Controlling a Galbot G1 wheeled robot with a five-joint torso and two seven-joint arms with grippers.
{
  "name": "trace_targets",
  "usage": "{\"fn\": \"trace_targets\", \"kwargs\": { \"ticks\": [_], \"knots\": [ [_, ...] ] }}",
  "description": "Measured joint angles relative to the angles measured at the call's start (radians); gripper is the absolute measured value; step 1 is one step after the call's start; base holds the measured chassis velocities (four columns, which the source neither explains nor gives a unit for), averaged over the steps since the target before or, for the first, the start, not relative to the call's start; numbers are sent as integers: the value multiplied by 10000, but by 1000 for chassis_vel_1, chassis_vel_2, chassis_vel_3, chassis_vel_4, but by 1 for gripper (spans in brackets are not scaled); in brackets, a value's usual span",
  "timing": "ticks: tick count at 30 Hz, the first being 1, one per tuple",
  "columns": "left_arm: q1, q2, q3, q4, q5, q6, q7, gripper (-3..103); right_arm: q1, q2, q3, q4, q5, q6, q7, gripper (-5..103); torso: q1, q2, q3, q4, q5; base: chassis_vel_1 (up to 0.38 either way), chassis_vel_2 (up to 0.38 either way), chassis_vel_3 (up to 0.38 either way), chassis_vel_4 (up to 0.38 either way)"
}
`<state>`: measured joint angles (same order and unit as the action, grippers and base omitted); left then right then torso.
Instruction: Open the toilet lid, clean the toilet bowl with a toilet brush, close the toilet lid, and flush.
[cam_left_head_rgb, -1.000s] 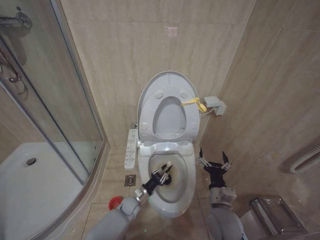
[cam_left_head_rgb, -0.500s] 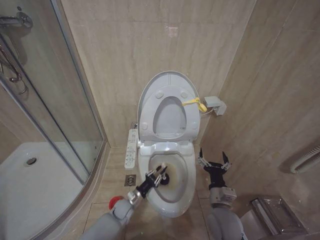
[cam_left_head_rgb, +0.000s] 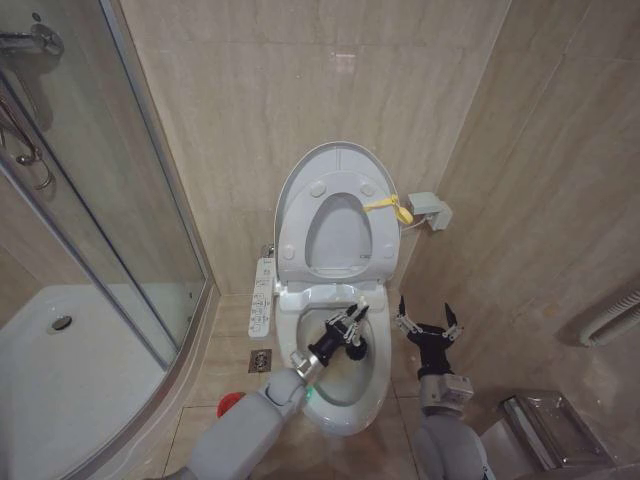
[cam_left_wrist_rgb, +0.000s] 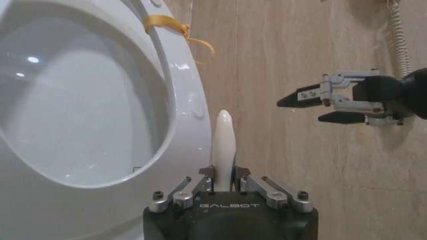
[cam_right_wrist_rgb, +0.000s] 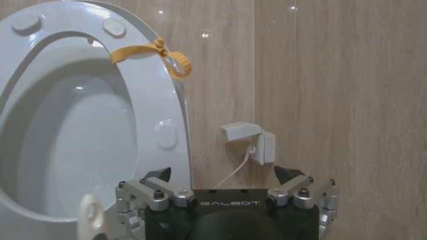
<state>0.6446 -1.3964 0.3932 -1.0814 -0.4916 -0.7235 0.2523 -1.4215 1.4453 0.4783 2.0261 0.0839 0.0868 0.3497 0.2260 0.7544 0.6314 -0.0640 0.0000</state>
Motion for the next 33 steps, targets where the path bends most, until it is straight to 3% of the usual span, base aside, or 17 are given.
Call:
{"fn": "trace_targets", "kwargs": {
  "ticks": [12, 21, 33],
  "knots": [
    [32, -607, -71, 1455, 13, -454, 397, 19, 0, 0, 0, 1, 0, 0, 0, 100, 0, 0, 0, 2, -1, 0, 0, 0, 0],
    [-528, -668, 7, 1244, -199, -313, 287, 19, 0, 0, 0, 0, 0, 0, 0, 100, 0, 0, 0, -1, -1, 0, 0, 0, 0],
    [-263, -1074, -3, 1791, -142, -497, 517, 19, 0, 0, 0, 0, 0, 0, 0, 100, 0, 0, 0, 1, -2, 0, 0, 0, 0]
  ]
}}
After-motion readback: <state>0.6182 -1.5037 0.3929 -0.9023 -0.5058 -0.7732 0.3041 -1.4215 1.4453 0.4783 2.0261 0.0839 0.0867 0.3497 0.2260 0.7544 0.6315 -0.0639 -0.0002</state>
